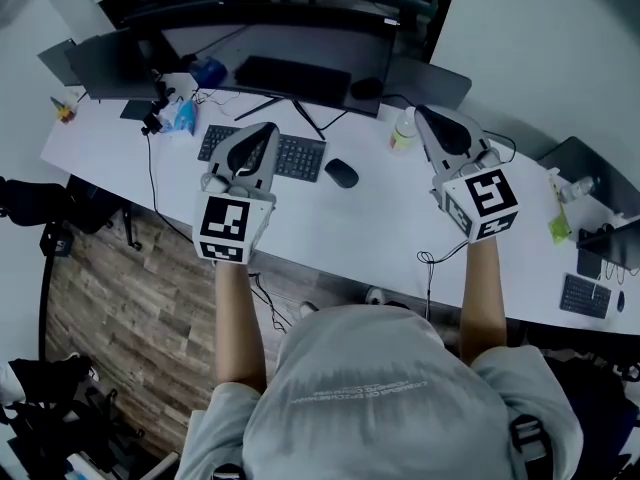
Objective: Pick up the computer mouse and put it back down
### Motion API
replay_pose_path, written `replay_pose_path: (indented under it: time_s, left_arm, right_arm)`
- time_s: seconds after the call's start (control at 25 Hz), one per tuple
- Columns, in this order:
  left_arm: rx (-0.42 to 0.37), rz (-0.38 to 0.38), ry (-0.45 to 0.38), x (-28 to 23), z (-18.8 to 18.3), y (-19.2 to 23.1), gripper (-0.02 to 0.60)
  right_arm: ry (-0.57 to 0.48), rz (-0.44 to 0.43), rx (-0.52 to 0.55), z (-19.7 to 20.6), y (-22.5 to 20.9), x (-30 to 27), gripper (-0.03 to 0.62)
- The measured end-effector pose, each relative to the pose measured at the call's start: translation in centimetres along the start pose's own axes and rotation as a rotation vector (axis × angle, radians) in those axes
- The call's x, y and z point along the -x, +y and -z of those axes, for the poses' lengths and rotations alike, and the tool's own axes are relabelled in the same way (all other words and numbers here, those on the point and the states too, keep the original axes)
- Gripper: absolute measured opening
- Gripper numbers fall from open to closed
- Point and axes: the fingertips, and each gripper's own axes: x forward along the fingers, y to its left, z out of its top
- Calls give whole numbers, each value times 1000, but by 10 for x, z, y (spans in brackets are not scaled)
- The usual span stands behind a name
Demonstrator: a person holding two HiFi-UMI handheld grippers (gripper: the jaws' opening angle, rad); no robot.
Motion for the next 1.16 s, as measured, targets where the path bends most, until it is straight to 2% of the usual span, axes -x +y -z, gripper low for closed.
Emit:
replay_pose_path:
  time_s: [0.32,1.16]
  left_arm:
    - [-15,-4,-14,7,-12,-3,11]
    - [4,-1,-2,14,-2,0,11]
  right_arm:
    - [-7,-17,21,-10,8,2,2]
    - [14,-21,9,-2,19,-1,2]
